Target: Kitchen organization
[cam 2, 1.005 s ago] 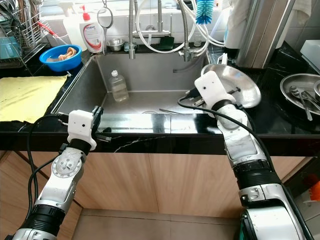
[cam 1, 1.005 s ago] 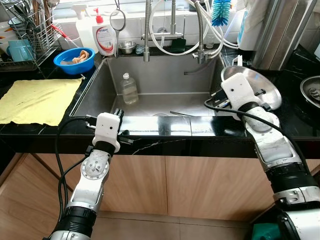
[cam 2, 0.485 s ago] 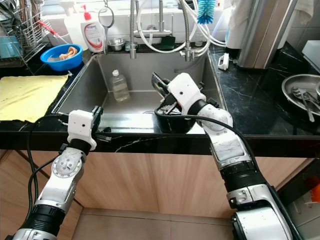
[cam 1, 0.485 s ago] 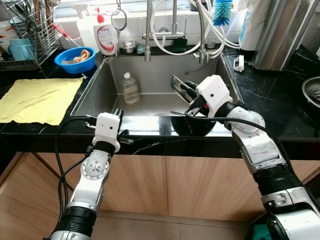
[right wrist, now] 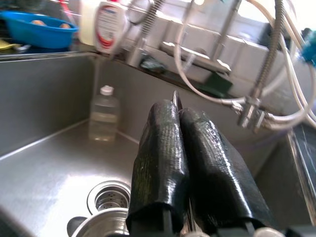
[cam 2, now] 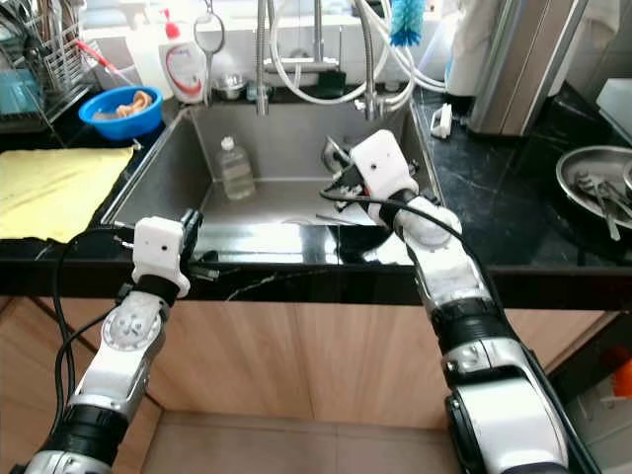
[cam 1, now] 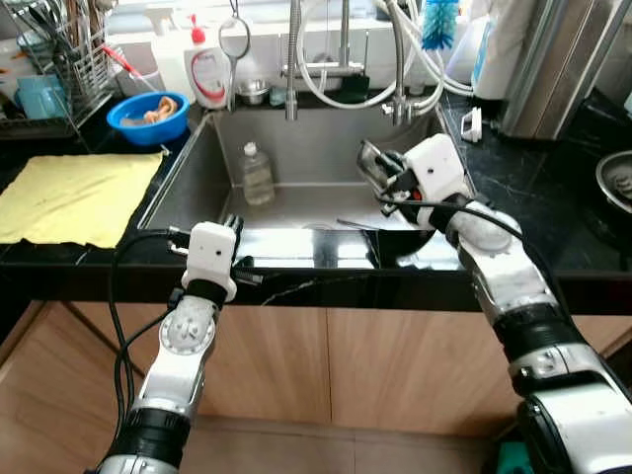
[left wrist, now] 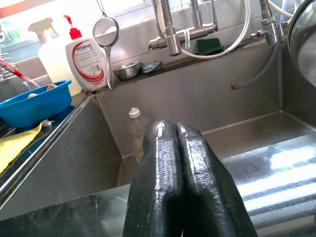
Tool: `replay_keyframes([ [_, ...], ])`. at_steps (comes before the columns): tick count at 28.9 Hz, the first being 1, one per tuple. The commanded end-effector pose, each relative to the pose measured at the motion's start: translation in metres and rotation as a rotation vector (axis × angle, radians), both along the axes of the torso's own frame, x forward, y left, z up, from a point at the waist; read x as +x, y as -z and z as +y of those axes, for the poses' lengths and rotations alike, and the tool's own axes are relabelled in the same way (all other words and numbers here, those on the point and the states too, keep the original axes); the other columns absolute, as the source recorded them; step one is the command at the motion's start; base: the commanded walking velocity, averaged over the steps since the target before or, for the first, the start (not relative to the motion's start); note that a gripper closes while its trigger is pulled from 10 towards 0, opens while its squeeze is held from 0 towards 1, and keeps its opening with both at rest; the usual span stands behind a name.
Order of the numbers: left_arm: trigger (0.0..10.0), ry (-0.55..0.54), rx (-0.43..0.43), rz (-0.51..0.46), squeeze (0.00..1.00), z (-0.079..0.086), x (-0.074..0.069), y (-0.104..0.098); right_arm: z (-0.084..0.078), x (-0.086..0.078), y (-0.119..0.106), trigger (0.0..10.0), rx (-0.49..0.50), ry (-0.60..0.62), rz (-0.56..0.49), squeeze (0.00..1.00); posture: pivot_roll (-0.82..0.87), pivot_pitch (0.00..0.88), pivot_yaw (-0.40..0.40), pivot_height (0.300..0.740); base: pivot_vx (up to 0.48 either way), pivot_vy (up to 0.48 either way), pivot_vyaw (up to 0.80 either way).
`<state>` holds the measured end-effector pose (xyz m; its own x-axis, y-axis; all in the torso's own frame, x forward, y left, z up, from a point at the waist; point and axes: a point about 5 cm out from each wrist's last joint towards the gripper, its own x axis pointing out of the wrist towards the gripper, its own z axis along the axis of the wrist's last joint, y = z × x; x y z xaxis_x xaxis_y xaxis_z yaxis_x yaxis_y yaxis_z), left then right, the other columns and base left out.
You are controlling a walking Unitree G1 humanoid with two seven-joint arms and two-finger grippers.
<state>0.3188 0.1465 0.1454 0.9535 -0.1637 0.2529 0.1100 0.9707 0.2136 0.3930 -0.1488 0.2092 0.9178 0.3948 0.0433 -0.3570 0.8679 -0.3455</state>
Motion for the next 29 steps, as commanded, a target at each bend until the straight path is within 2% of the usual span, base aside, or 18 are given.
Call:
replay_keyframes([
  [1, 10.0, -0.011, 0.002, -0.011, 0.0, 0.002, 0.0, -0.003, -0.002, 0.005, -0.009, 10.0, 0.036, 0.046, -0.017, 0.0, -0.21, 0.0, 0.058, 0.731, 0.0, 0.0, 0.0],
  [2, 10.0, -0.012, 0.003, -0.011, 0.0, 0.003, 0.0, -0.003, -0.007, 0.009, -0.009, 10.0, 0.049, 0.1, 0.007, 0.0, -0.21, 0.0, 0.057, 0.731, 0.0, 0.0, 0.0],
  [6, 10.0, -0.015, 0.004, -0.012, 0.0, 0.004, 0.0, -0.003, -0.013, 0.014, -0.01, 10.0, 0.086, 0.169, 0.036, 0.0, -0.21, 0.0, 0.059, 0.731, 0.0, 0.0, 0.0],
  [11, 10.0, -0.012, 0.004, -0.012, 0.0, 0.003, -0.001, -0.004, -0.011, 0.017, -0.006, 10.0, 0.102, 0.18, 0.06, 0.0, -0.21, 0.0, 0.058, 0.731, 0.0, 0.0, 0.0],
  [16, 10.0, -0.008, 0.006, -0.012, 0.0, 0.002, -0.001, -0.004, -0.012, 0.017, 0.013, 10.0, 0.092, 0.238, 0.152, 0.0, -0.2, 0.0, 0.061, 0.731, 0.0, 0.0, 0.0],
  [29, 10.0, 0.0, 0.012, -0.012, 0.0, 0.002, -0.001, -0.004, -0.01, 0.016, 0.024, 10.0, 0.092, 0.254, 0.184, 0.0, -0.2, 0.0, 0.066, 0.731, 0.0, 0.0, 0.0],
])
